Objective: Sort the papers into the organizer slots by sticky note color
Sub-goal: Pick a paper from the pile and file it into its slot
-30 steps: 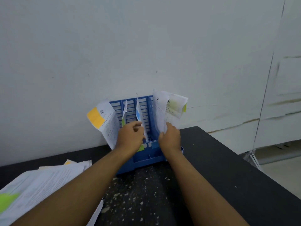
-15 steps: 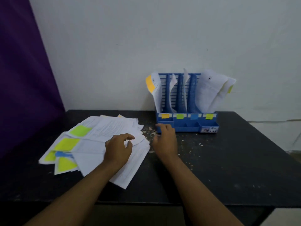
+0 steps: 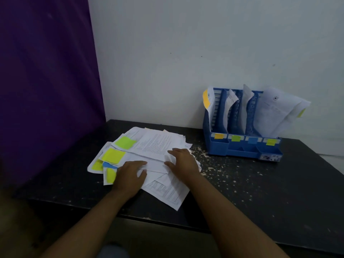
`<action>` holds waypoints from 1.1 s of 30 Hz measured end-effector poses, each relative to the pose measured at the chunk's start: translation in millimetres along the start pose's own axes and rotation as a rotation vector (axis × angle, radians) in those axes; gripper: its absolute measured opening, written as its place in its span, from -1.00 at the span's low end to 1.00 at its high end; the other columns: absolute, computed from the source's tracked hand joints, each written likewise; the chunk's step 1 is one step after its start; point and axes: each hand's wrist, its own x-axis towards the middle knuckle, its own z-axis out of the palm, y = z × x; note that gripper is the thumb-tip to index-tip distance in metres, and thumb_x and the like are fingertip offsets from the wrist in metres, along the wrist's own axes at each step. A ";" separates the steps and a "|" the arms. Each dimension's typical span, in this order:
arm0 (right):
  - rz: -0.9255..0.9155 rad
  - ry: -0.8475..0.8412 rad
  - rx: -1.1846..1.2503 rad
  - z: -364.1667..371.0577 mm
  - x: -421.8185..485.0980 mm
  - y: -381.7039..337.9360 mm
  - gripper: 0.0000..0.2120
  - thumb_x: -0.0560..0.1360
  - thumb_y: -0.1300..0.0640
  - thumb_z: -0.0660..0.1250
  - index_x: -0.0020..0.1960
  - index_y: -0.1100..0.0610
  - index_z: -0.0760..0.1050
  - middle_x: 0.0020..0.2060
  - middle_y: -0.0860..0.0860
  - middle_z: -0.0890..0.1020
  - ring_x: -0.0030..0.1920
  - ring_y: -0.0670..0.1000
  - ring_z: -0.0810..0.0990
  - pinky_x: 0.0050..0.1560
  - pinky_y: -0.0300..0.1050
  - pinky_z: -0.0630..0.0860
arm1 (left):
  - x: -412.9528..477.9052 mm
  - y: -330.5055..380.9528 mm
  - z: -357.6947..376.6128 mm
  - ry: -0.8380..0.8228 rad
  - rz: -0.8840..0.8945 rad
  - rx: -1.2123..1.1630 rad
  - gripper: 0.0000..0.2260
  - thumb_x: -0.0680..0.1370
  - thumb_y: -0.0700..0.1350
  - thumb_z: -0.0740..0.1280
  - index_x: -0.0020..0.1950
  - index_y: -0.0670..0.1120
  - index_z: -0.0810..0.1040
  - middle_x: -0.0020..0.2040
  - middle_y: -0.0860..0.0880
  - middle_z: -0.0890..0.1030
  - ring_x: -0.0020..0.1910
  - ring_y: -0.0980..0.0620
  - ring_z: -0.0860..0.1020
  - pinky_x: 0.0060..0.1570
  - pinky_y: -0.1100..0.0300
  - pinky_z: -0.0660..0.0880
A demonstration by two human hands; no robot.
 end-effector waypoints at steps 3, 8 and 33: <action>0.004 -0.076 -0.052 4.1 9.0 -6.1 -0.44 0.59 -0.21 0.39 0.52 -0.03 0.47 0.46 -0.04 0.53 0.47 0.05 0.44 0.45 0.06 0.39 | 2.3 -5.2 -0.7 0.004 -0.023 -0.012 -0.71 0.57 0.01 0.42 0.27 0.03 0.70 0.20 0.03 0.71 0.29 -0.02 0.58 0.35 0.03 0.49; -0.011 -0.048 -0.251 15.1 15.9 -5.9 -0.76 0.66 -0.07 0.28 0.21 -0.02 0.65 0.11 0.01 0.71 0.16 0.09 0.64 0.25 0.02 0.45 | 1.7 -4.2 -0.7 0.010 -0.010 -0.027 -0.70 0.57 0.02 0.45 0.31 0.08 0.66 0.20 0.07 0.68 0.29 0.02 0.56 0.37 -0.04 0.48; 0.003 0.106 0.554 -8.0 -45.6 -38.6 -0.69 0.52 -0.26 0.45 0.22 -0.24 0.64 0.17 -0.35 0.61 0.23 -0.23 0.53 0.32 -0.03 0.50 | 6.5 13.1 -35.2 0.134 -0.254 -0.621 -0.77 0.70 -0.15 0.34 0.35 -0.07 0.61 0.16 0.05 0.68 0.18 0.00 0.63 -0.04 0.25 0.51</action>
